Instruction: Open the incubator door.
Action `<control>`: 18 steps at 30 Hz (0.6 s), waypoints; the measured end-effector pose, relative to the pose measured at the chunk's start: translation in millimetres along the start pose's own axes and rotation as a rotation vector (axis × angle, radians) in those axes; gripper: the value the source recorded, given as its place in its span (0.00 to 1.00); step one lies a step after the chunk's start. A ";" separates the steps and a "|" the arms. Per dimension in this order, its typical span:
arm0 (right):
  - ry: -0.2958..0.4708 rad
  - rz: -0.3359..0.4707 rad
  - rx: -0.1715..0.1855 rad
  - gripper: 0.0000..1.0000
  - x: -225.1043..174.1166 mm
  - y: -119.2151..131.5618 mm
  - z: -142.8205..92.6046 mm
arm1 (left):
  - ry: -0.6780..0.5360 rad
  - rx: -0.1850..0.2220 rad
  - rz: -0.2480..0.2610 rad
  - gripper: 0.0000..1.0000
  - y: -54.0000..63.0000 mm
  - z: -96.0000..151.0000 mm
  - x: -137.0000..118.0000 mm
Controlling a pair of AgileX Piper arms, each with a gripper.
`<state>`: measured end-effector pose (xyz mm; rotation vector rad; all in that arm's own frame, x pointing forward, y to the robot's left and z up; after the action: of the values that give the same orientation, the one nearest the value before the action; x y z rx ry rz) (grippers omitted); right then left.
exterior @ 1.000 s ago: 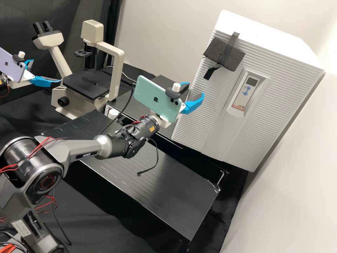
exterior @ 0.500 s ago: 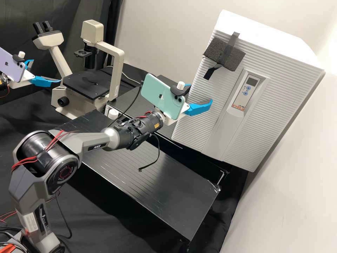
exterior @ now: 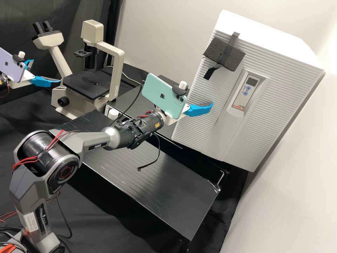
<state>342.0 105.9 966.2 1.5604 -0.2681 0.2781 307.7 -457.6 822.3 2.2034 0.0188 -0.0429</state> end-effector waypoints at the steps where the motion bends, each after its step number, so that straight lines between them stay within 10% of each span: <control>1: -0.001 0.001 0.002 0.00 0.0 0.1 0.1 | 0.000 0.000 0.000 1.00 0.0 0.0 0.0; 18: -0.002 0.004 0.001 0.00 0.6 1.5 0.2 | 0.000 0.000 0.000 1.00 0.0 0.0 0.0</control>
<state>342.0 105.7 967.8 1.5613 -0.2723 0.2796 307.7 -457.6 822.3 2.2034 0.0188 -0.0429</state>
